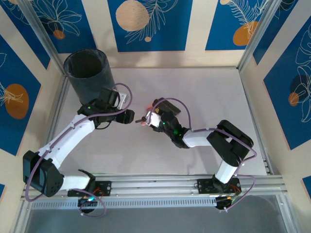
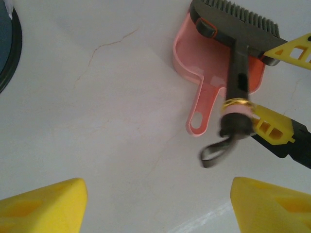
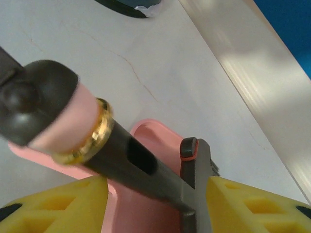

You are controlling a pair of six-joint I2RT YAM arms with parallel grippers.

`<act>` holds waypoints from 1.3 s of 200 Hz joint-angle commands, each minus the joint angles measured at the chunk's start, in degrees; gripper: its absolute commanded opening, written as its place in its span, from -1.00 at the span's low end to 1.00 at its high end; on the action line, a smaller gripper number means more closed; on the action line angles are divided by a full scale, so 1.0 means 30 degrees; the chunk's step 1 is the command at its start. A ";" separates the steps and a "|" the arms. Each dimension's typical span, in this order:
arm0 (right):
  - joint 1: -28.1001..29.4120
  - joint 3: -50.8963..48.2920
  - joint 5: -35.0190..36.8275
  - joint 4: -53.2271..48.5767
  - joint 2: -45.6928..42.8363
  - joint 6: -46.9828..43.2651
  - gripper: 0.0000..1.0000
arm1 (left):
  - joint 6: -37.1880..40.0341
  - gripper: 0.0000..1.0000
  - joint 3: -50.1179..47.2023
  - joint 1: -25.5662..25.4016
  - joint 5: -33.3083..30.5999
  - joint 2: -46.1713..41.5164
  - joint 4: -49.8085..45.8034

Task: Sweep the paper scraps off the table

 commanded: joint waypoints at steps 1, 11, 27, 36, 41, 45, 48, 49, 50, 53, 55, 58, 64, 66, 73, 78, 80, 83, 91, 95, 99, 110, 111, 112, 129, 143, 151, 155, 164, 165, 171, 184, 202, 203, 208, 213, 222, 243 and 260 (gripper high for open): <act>0.0173 -0.0259 0.0182 0.0320 0.0288 -0.0097 0.14 | 0.0218 0.55 -0.0318 0.0242 -0.0103 -0.0481 0.0184; 0.0203 -0.0306 0.0197 0.0332 0.0300 -0.0168 0.15 | 0.0209 0.55 -0.0363 0.0267 -0.0059 -0.0454 0.0208; 0.0253 -0.0447 0.0169 0.0489 0.0299 -0.0265 0.17 | 0.0206 0.55 -0.0396 0.0281 -0.0102 -0.0463 0.0202; 0.0261 -0.0484 0.0250 0.0524 0.0267 -0.0302 0.18 | 0.0198 0.55 -0.0410 0.0265 -0.0129 -0.0455 0.0202; 0.0261 -0.0517 0.0248 0.0544 0.0242 -0.0305 0.18 | 0.0205 0.55 -0.0397 0.0264 -0.0182 -0.0455 0.0202; 0.0280 -0.0548 0.0287 0.0625 0.0171 -0.0268 0.18 | 0.0194 0.55 -0.0397 0.0268 -0.0254 -0.0477 0.0202; 0.0289 -0.0571 0.0327 0.0664 0.0137 -0.0227 0.19 | 0.0210 0.55 -0.0397 0.0279 -0.0290 -0.0465 0.0228; 0.0290 -0.0590 0.0329 0.0669 0.0130 -0.0222 0.19 | 0.0211 0.55 -0.0411 0.0272 -0.0314 -0.0488 0.0230; 0.0290 -0.0599 0.0346 0.0701 0.0112 -0.0220 0.19 | 0.0197 0.55 -0.0433 0.0268 -0.0340 -0.0484 0.0231; 0.0265 -0.0640 0.0360 0.0743 0.0071 -0.0195 0.19 | 0.0188 0.55 -0.0438 0.0265 -0.0385 -0.0485 0.0232; 0.0270 -0.0638 0.0383 0.0779 0.0015 -0.0138 0.19 | 0.0184 0.55 -0.0429 0.0264 -0.0430 -0.0459 0.0246; 0.0248 -0.0663 0.0416 0.0811 -0.0029 -0.0086 0.19 | 0.0209 0.55 -0.0459 0.0264 -0.0488 -0.0460 0.0274; 0.0261 -0.0698 0.0508 0.0867 -0.0129 0.0032 0.19 | 0.0216 0.55 -0.0520 0.0265 -0.0697 -0.0468 0.0339; 0.0261 -0.0711 0.0545 0.0898 -0.0159 0.0057 0.19 | 0.0199 0.55 -0.0515 0.0279 -0.0757 -0.0455 0.0361; 0.0261 -0.0768 0.0751 0.1083 -0.0252 0.0168 0.19 | 0.0206 0.56 -0.0573 0.0275 -0.1159 -0.0451 0.0420; 0.0239 -0.0813 0.0969 0.1267 -0.0323 0.0240 0.19 | 0.0189 0.55 -0.0627 0.0264 -0.1449 -0.0424 0.0471; 0.0256 -0.0828 0.1077 0.1335 -0.0339 0.0271 0.19 | 0.0185 0.55 -0.0652 0.0279 -0.1626 -0.0430 0.0504; 0.0261 -0.0863 0.1238 0.1449 -0.0344 0.0316 0.20 | 0.0202 0.55 -0.0710 0.0284 -0.1890 -0.0405 0.0570; 0.0234 -0.0927 0.1605 0.1774 -0.0396 0.0368 0.20 | 0.0199 0.55 -0.0870 0.0264 -0.2799 -0.0420 0.0769; 0.0232 -0.0960 0.1756 0.1942 -0.0376 0.0372 0.20 | 0.0202 0.55 -0.1003 0.0268 -0.3278 -0.0422 0.0912; 0.0232 -0.1050 0.1910 0.2221 -0.0389 0.0353 0.20 | 0.0226 0.56 -0.1147 0.0264 -0.3737 -0.0407 0.1091; 0.0196 -0.1260 0.2174 0.3009 -0.0407 0.0369 0.20 | 0.0413 0.56 -0.1545 0.0264 -0.5230 -0.0384 0.1660; 0.0200 -0.1300 0.2176 0.3072 -0.0405 0.0369 0.20 | 0.0430 0.56 -0.1571 0.0264 -0.5391 -0.0374 0.1722; 0.0201 -0.1321 0.2192 0.3133 -0.0419 0.0354 0.20 | 0.0424 0.56 -0.1614 0.0264 -0.5530 -0.0369 0.1753; 0.0141 -0.1477 0.2498 0.3545 -0.0491 0.0412 0.22 | 0.0637 0.57 -0.2284 0.0284 -0.7813 -0.0356 0.2802; 0.0060 -0.1603 0.2938 0.4015 -0.0491 0.0534 0.22 | 0.0858 0.58 -0.2998 0.0264 -0.9275 -0.0460 0.3912; 0.0002 -0.1769 0.3115 0.4525 -0.0495 0.0573 0.22 | 0.1123 0.59 -0.3550 0.0287 -0.9870 -0.0573 0.4833; -0.0030 -0.1811 0.3296 0.4734 -0.0503 0.0601 0.23 | 0.1227 0.59 -0.3787 0.0266 -1.0211 -0.0613 0.5315; -0.0115 -0.1848 0.3821 0.5020 -0.0492 0.0633 0.23 | 0.1483 0.61 -0.4457 0.0264 -1.0707 -0.0695 0.6423; -0.0132 -0.1843 0.3907 0.5059 -0.0506 0.0633 0.23 | 0.1521 0.61 -0.4536 0.0264 -1.0751 -0.0695 0.6565; -0.0189 -0.1843 0.4261 0.5158 -0.0478 0.0658 0.23 | 0.1814 0.62 -0.4986 0.0268 -1.1005 -0.0740 0.7363; -0.0345 -0.1867 0.5046 0.5478 -0.0478 0.0708 0.23 | 0.2397 0.64 -0.5921 0.0264 -1.1476 -0.0744 0.9112; -0.0663 -0.2123 0.5390 0.5854 -0.0614 0.0841 0.23 | 0.3406 0.65 -0.6947 0.0283 -1.1761 -0.0613 1.1226; -0.0669 -0.2127 0.5396 0.5842 -0.0626 0.0854 0.24 | 0.3465 0.66 -0.6997 0.0274 -1.1762 -0.0605 1.1325; -0.0782 -0.2147 0.5465 0.5710 -0.0709 0.0992 0.24 | 0.3762 0.66 -0.7213 0.0293 -1.1794 -0.0572 1.1820; -0.0905 -0.2133 0.5576 0.5542 -0.0766 0.1177 0.24 | 0.4036 0.66 -0.7432 0.0276 -1.1881 -0.0509 1.2391; -0.1130 -0.2201 0.5706 0.5453 -0.0907 0.1442 0.24 | 0.4343 0.66 -0.7817 0.0288 -1.2219 -0.0425 1.3250; -0.1696 -0.2366 0.6171 0.5197 -0.1375 0.2021 0.24 | 0.5169 0.69 -0.8719 0.0295 -1.2860 -0.0283 1.5441; -0.2380 -0.2288 0.6606 0.4393 -0.1829 0.2682 0.24 | 0.5778 0.73 -0.9582 0.0363 -1.3241 -0.0124 1.7570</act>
